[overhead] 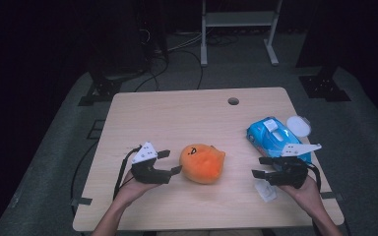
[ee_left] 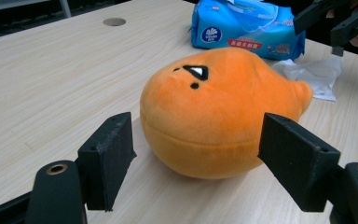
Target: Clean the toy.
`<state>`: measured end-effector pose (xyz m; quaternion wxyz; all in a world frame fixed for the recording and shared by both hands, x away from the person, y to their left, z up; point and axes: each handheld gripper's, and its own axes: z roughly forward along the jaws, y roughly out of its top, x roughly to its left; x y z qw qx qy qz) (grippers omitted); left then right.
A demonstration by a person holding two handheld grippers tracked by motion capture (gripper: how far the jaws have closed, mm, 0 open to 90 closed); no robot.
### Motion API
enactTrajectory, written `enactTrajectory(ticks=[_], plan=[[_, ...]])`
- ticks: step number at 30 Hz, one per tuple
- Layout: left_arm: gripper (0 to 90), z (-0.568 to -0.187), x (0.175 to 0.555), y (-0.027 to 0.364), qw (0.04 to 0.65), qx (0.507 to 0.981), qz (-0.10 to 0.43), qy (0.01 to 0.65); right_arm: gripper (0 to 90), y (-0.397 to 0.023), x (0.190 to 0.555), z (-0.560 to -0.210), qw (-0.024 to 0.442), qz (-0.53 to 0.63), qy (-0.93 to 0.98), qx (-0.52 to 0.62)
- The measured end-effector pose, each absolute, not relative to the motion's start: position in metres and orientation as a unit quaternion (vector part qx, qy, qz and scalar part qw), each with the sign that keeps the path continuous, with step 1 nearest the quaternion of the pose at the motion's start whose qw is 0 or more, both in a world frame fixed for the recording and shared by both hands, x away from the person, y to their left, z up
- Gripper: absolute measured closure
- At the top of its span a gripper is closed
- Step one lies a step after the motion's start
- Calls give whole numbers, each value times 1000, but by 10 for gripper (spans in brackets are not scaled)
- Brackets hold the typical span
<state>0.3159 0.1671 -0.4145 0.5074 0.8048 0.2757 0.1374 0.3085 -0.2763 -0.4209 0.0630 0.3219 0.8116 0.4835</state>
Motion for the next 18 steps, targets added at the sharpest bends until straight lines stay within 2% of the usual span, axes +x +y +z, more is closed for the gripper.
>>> enactTrajectory(ticks=[18], plan=[[238, -426, 310, 185, 499, 803, 137, 295, 347, -277, 307, -422, 64, 483, 812, 322]])
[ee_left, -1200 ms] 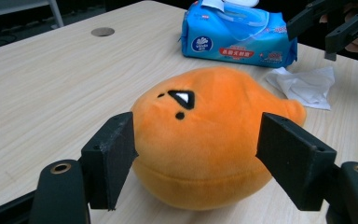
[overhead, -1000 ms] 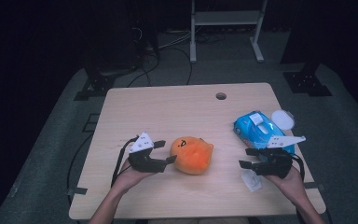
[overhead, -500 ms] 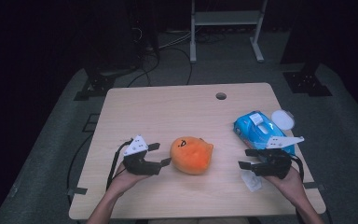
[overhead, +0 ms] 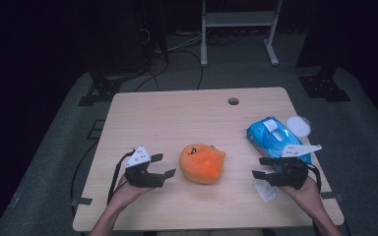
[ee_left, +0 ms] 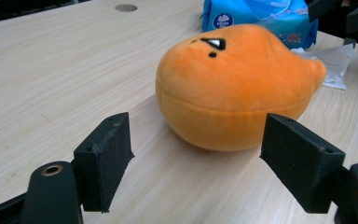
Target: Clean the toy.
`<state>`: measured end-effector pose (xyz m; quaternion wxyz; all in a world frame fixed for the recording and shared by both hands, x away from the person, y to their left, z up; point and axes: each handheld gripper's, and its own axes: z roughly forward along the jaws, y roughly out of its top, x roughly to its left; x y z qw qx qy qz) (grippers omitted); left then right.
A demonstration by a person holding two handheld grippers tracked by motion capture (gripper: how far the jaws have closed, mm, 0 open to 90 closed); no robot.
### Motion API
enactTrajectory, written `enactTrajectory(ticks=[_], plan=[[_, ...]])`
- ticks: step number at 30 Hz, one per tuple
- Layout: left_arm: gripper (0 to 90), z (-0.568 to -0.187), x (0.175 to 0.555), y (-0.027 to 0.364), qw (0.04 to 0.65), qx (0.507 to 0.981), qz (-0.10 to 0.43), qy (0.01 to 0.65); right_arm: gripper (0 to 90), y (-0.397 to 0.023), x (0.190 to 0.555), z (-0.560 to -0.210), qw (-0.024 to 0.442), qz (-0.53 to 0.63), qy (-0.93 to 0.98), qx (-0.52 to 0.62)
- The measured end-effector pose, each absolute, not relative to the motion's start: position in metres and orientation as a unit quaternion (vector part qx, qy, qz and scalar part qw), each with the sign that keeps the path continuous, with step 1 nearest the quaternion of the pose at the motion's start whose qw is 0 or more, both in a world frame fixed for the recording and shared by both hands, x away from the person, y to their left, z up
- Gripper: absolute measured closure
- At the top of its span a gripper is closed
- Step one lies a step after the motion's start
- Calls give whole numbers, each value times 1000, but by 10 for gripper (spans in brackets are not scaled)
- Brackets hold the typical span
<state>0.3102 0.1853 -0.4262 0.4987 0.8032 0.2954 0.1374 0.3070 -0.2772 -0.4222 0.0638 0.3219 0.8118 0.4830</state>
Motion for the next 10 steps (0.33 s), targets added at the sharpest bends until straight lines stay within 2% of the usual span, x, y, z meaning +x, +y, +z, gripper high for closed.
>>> enactTrajectory(ticks=[10], plan=[[209, -440, 306, 188, 496, 804, 130, 301, 341, -276, 305, -426, 69, 485, 809, 324]])
